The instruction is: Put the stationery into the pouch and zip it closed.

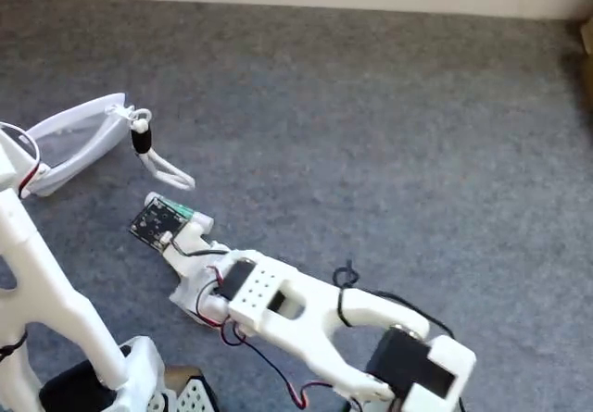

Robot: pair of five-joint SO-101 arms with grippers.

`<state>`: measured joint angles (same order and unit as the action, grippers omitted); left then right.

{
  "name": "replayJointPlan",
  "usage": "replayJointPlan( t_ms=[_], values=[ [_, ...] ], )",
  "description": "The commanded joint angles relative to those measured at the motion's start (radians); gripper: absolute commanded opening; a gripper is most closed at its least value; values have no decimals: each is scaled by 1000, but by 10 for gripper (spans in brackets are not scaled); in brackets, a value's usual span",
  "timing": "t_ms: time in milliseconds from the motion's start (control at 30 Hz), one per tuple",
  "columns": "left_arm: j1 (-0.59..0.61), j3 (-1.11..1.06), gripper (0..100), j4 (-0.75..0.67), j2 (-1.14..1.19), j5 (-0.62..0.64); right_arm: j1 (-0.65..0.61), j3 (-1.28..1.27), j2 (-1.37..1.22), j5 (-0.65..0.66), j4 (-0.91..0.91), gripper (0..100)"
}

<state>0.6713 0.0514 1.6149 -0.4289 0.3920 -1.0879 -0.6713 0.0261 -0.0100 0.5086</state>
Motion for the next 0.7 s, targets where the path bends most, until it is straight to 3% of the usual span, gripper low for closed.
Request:
replayJointPlan(
  t_ms=[0, 333, 533, 667],
  values=[
    [10, 21, 8, -2, -21, 11, -21, 85, -31, -17, -16, 198],
    [10, 21, 8, 3, -21, 9, -22, 156, -173, -58, 35, 169],
    [12, 21, 8, 5, -21, 9, -15, 259, -199, 49, 239, 36],
    [13, 21, 8, 5, -21, 8, 25, 280, -197, 137, 360, 17]
  ],
)
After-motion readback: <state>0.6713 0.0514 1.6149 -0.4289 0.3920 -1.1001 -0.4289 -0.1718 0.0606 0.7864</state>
